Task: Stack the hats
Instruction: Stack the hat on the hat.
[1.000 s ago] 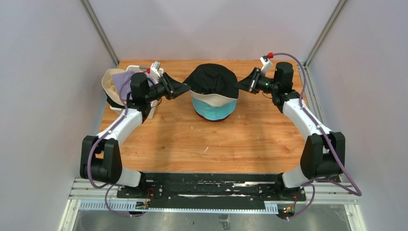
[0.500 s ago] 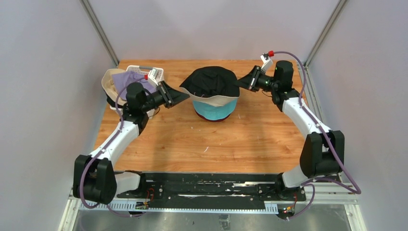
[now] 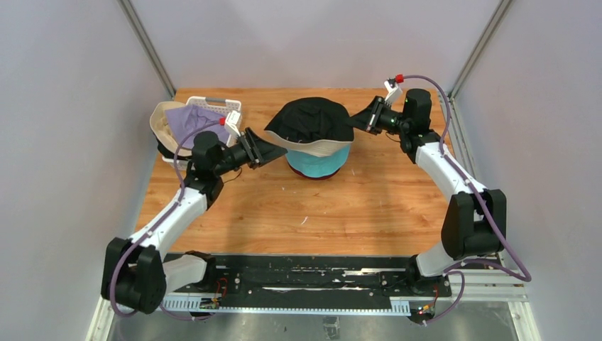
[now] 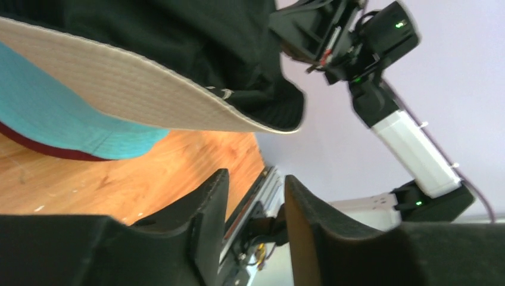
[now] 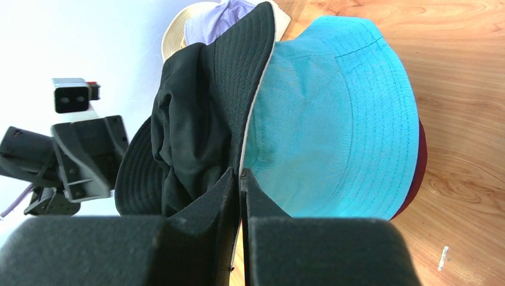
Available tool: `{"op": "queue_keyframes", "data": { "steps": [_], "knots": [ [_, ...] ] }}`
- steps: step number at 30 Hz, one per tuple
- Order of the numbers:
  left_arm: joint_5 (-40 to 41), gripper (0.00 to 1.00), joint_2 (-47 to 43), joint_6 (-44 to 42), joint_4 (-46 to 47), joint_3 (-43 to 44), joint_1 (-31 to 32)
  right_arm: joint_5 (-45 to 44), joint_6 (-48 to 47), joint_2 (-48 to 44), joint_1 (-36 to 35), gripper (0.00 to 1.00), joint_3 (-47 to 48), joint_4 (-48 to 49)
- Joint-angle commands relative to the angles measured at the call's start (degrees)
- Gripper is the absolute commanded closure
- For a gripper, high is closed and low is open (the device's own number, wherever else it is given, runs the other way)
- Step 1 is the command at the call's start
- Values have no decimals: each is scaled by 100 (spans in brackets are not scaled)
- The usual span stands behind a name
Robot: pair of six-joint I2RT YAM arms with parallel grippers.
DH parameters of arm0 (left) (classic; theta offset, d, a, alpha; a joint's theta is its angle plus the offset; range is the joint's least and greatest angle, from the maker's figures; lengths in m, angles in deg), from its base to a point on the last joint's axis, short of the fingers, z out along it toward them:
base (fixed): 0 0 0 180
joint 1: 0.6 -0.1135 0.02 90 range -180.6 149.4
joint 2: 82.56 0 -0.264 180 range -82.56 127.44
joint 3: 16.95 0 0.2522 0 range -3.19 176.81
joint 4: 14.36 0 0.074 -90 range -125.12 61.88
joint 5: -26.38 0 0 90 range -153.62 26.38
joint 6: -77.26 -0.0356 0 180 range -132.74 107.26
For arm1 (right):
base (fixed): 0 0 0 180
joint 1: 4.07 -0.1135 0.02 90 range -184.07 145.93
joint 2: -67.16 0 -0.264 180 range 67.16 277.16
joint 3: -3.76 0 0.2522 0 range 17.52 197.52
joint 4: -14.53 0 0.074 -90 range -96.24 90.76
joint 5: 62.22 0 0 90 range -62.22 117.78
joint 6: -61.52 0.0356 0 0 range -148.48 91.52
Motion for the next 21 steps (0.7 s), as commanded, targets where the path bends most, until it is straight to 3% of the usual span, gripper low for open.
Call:
{"op": "queue_keyframes", "data": {
  "steps": [1,5,8,17,21],
  "knots": [
    [375,49,-764,-242,-55,157,17,-11,-31,30,-74,94,156,186],
    [1068,40,-1268,-1085,-1062,703,18,-13,-57,12,-77,94,131,168],
    [1296,36,-1175,-1474,-1387,1108,17,-1,-37,25,-83,94,123,195],
    [1559,32,-210,-2439,-1334,1812,210,16,0,39,-83,99,104,275],
    [1418,32,192,-2476,-1077,1960,361,5,2,26,-81,99,141,290]
  ]
}}
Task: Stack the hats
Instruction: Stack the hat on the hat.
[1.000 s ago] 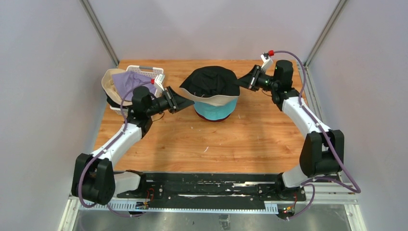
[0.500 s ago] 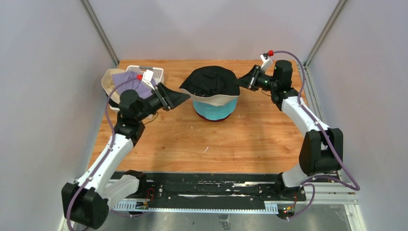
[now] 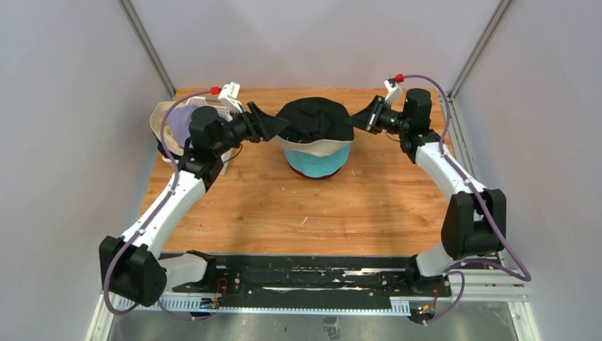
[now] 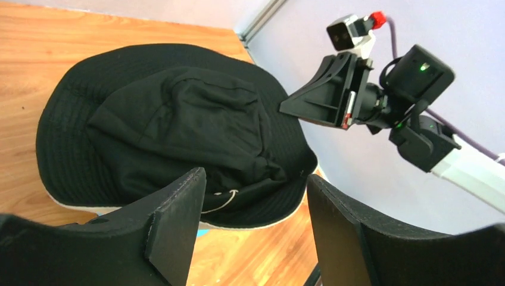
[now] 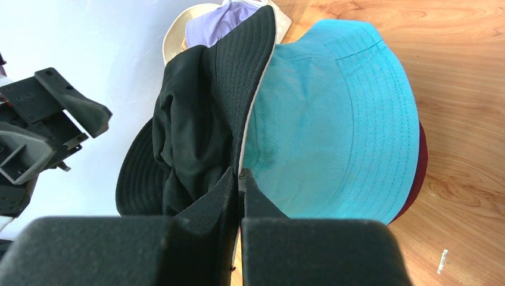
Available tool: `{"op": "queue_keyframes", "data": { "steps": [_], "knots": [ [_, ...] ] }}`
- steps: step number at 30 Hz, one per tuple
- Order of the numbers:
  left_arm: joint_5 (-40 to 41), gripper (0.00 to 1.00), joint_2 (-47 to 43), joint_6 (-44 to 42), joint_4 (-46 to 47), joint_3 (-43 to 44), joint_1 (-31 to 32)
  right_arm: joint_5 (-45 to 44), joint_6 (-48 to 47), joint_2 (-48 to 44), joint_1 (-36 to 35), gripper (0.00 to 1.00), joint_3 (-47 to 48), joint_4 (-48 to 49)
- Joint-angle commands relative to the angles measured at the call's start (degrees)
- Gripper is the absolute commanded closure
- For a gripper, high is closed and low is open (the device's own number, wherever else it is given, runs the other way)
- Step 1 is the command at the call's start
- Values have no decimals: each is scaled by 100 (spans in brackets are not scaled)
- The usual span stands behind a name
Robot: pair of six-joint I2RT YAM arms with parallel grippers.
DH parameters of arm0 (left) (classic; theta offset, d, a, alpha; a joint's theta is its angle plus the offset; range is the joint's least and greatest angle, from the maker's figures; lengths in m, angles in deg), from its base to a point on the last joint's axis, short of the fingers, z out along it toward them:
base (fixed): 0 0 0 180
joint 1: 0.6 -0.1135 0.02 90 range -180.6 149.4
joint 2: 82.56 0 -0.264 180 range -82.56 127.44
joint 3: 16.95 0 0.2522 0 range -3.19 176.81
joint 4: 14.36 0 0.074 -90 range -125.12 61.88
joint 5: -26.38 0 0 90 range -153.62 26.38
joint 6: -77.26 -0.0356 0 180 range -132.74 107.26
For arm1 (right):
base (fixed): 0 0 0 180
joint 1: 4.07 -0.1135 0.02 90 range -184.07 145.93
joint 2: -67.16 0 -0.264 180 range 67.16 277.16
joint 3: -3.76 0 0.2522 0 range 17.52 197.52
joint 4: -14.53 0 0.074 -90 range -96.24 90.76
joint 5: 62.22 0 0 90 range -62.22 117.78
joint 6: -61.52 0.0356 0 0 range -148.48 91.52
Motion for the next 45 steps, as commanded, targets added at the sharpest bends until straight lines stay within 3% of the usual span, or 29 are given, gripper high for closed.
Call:
{"op": "queue_keyframes", "data": {
  "steps": [1,26,45],
  "knots": [
    [-6,32,256,-360,216,299,208,-8,-2,27,-79,99,147,211],
    [347,33,386,-617,516,-364,1794,-6,-59,516,25,99,696,87],
    [685,34,645,-551,909,-997,2246,111,-24,693,155,100,879,101]
  ]
}}
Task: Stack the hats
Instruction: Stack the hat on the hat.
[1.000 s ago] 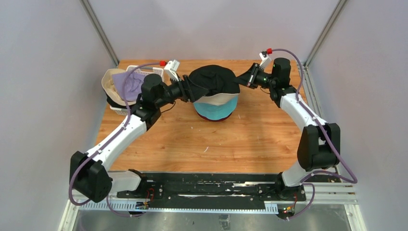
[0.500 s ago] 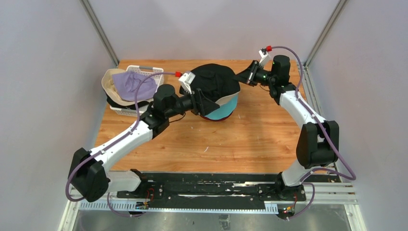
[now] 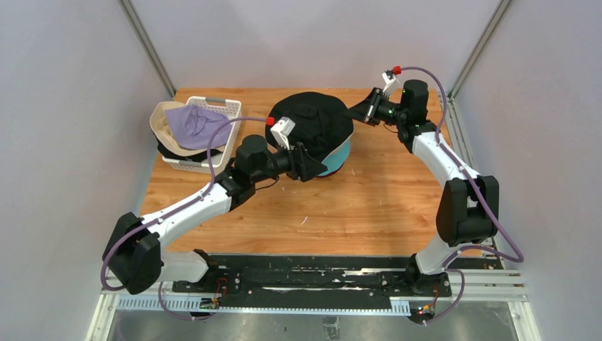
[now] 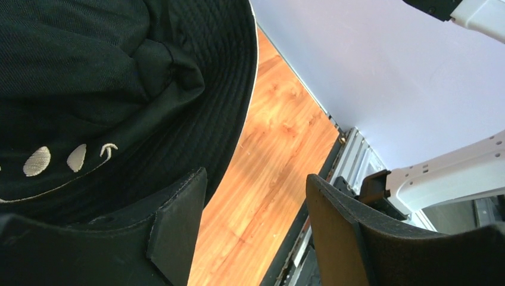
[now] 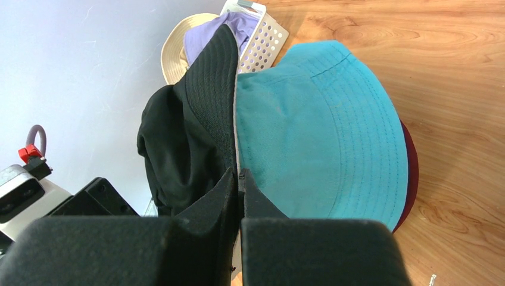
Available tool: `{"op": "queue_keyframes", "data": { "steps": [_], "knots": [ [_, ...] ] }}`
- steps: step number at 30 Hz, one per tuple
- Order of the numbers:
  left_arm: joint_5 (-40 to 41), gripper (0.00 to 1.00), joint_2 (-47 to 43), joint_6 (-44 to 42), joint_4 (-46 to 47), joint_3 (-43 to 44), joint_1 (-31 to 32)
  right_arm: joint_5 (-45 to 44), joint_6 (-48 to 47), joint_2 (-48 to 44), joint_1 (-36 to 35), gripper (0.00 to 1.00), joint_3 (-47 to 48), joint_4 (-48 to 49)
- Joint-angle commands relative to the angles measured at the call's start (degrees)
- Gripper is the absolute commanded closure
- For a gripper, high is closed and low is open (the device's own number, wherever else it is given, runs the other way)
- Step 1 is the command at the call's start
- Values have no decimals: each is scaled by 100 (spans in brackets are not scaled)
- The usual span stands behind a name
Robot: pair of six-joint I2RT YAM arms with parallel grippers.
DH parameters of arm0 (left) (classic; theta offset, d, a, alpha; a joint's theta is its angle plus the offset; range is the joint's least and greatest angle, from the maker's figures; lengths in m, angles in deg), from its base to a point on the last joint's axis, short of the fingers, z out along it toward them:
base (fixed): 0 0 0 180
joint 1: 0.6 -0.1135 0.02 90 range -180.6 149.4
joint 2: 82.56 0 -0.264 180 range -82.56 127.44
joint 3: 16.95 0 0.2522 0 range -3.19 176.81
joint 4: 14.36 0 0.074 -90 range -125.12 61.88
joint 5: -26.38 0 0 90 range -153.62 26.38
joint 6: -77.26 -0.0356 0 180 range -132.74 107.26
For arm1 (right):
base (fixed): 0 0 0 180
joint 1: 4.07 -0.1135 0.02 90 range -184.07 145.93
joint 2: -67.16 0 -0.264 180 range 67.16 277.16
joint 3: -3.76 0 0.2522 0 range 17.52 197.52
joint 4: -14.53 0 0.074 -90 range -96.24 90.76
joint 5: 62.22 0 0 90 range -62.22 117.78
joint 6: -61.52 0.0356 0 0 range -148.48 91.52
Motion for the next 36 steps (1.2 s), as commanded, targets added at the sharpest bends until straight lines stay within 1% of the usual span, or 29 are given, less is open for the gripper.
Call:
{"op": "queue_keyframes", "data": {
  "steps": [1,15,22,25,28,31,34,36],
  "knots": [
    [115,34,116,-19,318,-149,125,35,-18,79,89,100,219,135],
    [352,35,264,9,673,-626,211,79,6,78,141,99,332,106],
    [602,36,457,-71,735,-630,218,106,-59,162,200,100,410,46],
    [633,36,411,-62,745,-565,241,163,-62,255,252,100,486,26],
    [652,34,160,-34,731,-537,263,224,-75,300,289,99,548,12],
    [901,33,-425,-5,724,-638,263,242,-117,289,300,100,577,-42],
    [1370,28,-1146,-238,290,-614,263,264,-154,294,313,99,619,-75],
    [1807,28,-1613,-439,7,-576,263,289,-158,298,326,100,640,-80]
  ]
}}
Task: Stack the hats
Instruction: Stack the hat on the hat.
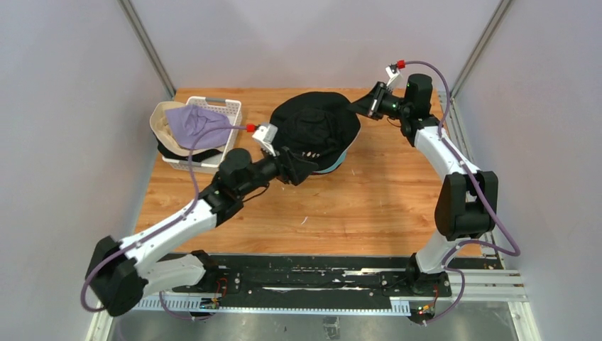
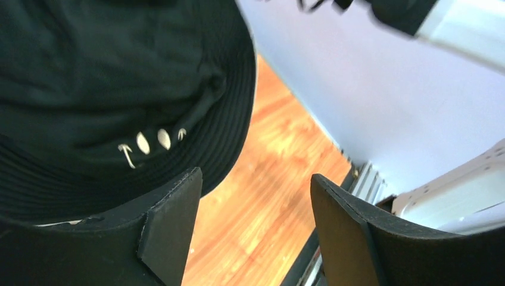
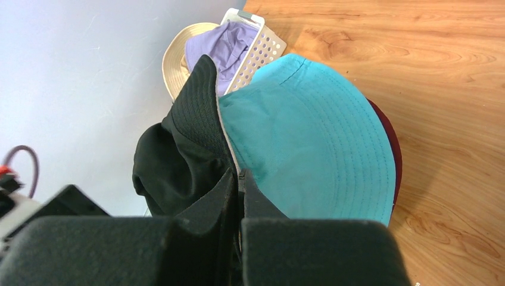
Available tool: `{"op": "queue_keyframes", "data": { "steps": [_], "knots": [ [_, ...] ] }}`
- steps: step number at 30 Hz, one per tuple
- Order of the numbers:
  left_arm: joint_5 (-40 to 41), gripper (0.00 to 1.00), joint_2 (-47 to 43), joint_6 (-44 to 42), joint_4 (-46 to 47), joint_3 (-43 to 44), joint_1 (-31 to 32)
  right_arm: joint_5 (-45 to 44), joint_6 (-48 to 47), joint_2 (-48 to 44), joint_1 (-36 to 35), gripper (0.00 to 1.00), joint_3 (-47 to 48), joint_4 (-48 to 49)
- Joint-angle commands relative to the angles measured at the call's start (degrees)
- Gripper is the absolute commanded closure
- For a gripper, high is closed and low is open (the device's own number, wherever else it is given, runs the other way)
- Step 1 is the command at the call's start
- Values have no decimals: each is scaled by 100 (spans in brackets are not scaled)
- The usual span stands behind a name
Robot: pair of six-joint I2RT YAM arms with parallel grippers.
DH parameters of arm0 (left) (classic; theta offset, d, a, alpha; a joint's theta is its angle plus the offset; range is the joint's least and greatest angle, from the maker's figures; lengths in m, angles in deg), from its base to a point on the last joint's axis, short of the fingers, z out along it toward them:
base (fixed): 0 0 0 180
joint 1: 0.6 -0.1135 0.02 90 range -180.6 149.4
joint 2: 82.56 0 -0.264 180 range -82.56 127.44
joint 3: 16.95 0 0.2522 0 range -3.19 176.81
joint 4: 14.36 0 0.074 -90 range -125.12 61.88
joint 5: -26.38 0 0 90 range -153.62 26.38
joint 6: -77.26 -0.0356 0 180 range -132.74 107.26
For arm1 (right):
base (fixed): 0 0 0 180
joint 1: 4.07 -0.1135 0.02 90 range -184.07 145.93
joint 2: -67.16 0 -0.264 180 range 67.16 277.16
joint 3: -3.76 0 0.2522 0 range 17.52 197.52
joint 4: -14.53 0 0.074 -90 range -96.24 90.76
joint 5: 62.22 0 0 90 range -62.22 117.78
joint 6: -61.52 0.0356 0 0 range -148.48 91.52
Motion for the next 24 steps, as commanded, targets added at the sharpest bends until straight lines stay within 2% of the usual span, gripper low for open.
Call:
{"op": "queue_keyframes", "data": {
  "steps": [1,4,7,11,12,13,17,22,24],
  "knots": [
    [1075,27,-1019,-443,-421,83,45,87,-125,24,140,100,236,2],
    [1880,23,-1407,-601,-702,75,45,96,-123,26,149,99,216,33],
    [2395,21,-1417,-631,-818,3,45,120,-74,26,150,99,138,149],
    [2905,21,-1336,-468,-574,-302,39,181,-3,77,174,100,106,241],
    [3078,17,-1371,-352,-494,-409,25,181,-4,78,183,100,99,256],
    [3134,14,-1418,-164,-478,-495,-37,183,-4,82,197,100,89,259],
    [2651,13,-1509,682,-1025,-505,-690,208,19,80,243,99,84,278],
    [2675,12,-1577,889,-1740,-299,-949,227,86,57,255,99,38,377],
    [2410,11,-1466,1043,-1898,-196,-1120,228,100,49,264,99,22,387]
  ]
}}
